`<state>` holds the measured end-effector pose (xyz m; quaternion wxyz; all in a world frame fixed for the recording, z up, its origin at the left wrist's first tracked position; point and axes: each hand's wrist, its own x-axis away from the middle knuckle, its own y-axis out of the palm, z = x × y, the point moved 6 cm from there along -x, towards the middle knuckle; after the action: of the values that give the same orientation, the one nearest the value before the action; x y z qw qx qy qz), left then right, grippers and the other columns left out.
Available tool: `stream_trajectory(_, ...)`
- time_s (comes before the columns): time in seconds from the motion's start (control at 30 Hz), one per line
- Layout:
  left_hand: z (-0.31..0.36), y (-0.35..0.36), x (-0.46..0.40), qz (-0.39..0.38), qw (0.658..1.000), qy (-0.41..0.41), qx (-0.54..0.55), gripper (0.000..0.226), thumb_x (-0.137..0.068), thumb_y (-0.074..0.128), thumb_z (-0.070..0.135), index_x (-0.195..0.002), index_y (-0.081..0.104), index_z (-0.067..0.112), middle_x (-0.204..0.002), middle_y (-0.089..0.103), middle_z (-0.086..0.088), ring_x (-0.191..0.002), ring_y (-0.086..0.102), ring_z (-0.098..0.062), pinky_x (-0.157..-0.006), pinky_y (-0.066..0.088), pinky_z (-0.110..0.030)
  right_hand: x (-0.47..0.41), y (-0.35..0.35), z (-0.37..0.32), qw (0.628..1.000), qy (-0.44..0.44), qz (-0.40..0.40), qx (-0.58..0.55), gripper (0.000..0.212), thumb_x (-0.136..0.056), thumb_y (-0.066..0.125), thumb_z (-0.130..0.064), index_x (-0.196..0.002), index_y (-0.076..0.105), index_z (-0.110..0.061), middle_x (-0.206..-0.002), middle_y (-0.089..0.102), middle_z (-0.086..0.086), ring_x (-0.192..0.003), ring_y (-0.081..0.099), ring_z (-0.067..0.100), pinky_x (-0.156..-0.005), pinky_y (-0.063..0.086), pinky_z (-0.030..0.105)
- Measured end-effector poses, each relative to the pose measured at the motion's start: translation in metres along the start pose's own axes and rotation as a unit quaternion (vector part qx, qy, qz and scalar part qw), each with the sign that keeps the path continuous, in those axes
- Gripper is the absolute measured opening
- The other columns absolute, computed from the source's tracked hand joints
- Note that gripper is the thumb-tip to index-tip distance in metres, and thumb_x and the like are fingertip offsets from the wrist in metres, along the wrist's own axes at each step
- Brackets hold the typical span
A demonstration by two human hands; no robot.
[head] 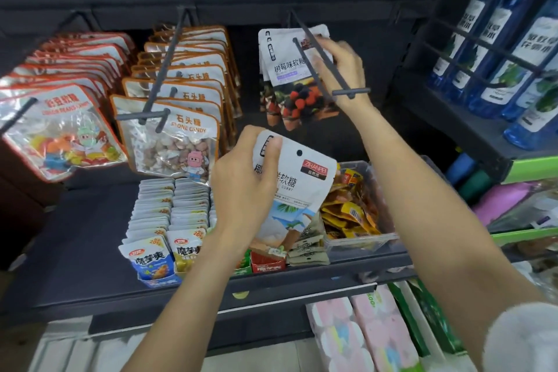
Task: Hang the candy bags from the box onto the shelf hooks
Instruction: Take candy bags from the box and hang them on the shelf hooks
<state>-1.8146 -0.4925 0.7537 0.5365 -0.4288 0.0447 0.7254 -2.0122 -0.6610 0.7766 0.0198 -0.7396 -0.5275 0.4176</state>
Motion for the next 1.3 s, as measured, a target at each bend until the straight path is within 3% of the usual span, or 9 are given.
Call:
stream_trajectory(0.1,0.006,0.001,-0.012,0.003,0.998,-0.019,0.067,0.009,-0.097,0.054,0.026,-0.088,0.055,0.024,-0.069,0.058,0.024,-0.07,0.057,0.009,-0.059,0.038,-0.009,0.018,-0.016,-0.006,1.0,0.002,0.015,0.003,0.026,-0.095,0.055,-0.022,-0.118,0.067,-0.023,-0.121,0.052,0.011,-0.118,0.049,0.025,-0.097,0.044,0.031)
stream_trajectory(0.3,0.028,0.012,-0.027,0.031,0.991,0.026,0.125,0.009,-0.096,0.057,0.022,-0.087,0.056,0.022,-0.073,0.057,0.02,-0.071,0.055,0.008,-0.064,0.04,-0.013,0.122,-0.07,-0.06,0.935,0.089,-0.088,-0.333,0.046,-0.094,0.038,-0.06,-0.102,0.072,-0.03,-0.091,0.071,-0.006,-0.087,0.066,0.01,-0.077,0.049,0.021)
stream_trajectory(0.4,0.031,0.015,-0.031,0.054,0.988,0.04,0.139,0.008,-0.094,0.056,0.024,-0.087,0.057,0.02,-0.074,0.056,0.021,-0.072,0.054,0.011,-0.066,0.038,-0.01,0.141,-0.084,-0.066,0.957,0.055,-0.038,-0.283,0.008,-0.093,0.061,-0.022,-0.095,0.068,-0.026,-0.086,0.07,-0.014,-0.083,0.065,0.001,-0.068,0.05,0.016)
stream_trajectory(0.47,0.033,0.018,-0.034,0.058,0.985,0.048,0.153,0.01,-0.093,0.056,0.024,-0.086,0.058,0.018,-0.075,0.056,0.02,-0.072,0.055,0.008,-0.066,0.039,-0.012,0.143,-0.086,-0.065,0.961,0.047,0.001,-0.272,0.018,-0.089,0.064,-0.004,-0.093,0.065,-0.021,-0.084,0.07,-0.015,-0.08,0.066,0.001,-0.065,0.05,0.015)
stream_trajectory(0.73,0.034,0.017,-0.054,0.088,0.985,0.065,0.137,0.019,-0.093,0.055,0.022,-0.082,0.061,0.008,-0.07,0.054,0.02,-0.067,0.053,0.006,-0.063,0.041,-0.017,0.135,-0.078,-0.072,0.974,-0.025,0.084,-0.209,0.018,-0.093,0.061,-0.006,-0.095,0.064,-0.023,-0.092,0.066,-0.009,-0.084,0.065,0.005,-0.067,0.051,0.021)
stream_trajectory(0.93,0.008,0.034,-0.062,0.045,0.997,-0.005,0.059,0.024,-0.097,0.051,0.031,-0.096,0.059,0.009,-0.074,0.057,0.017,-0.074,0.056,-0.005,-0.068,0.044,-0.03,0.128,-0.06,-0.054,0.982,-0.034,0.092,-0.162,0.02,-0.093,0.061,-0.011,-0.105,0.066,-0.027,-0.099,0.063,-0.004,-0.087,0.063,0.013,-0.065,0.054,0.037)
stream_trajectory(1.1,-0.005,0.053,-0.077,0.142,0.984,0.017,0.103,0.033,-0.096,0.055,0.02,-0.123,0.046,0.001,-0.115,0.052,0.0,-0.1,0.05,0.006,-0.085,0.041,-0.013,0.104,-0.023,-0.028,0.995,-0.027,0.028,-0.091,0.056,-0.084,0.073,-0.02,-0.133,0.05,-0.038,-0.112,0.05,-0.003,-0.091,0.064,0.015,-0.07,0.058,0.033)
stream_trajectory(1.2,-0.019,0.073,-0.085,0.18,0.98,0.072,0.036,0.05,-0.09,0.063,0.015,-0.132,0.037,0.007,-0.139,0.034,-0.022,-0.13,0.035,-0.02,-0.109,0.032,-0.026,0.079,-0.004,-0.019,0.998,-0.047,0.05,-0.004,0.066,-0.084,0.073,-0.015,-0.141,0.046,-0.032,-0.1,0.05,0.003,-0.077,0.058,0.014,-0.064,0.051,0.02)
stream_trajectory(1.3,-0.035,0.099,-0.09,0.106,0.988,0.076,-0.079,0.057,-0.082,0.066,0.01,-0.134,0.042,0.011,-0.148,0.031,-0.018,-0.139,0.025,-0.026,-0.114,0.029,-0.043,0.05,0.01,-0.017,0.995,-0.058,0.049,0.058,0.061,-0.089,0.067,-0.013,-0.144,0.043,-0.026,-0.1,0.047,0.009,-0.072,0.054,0.018,-0.058,0.046,0.021)
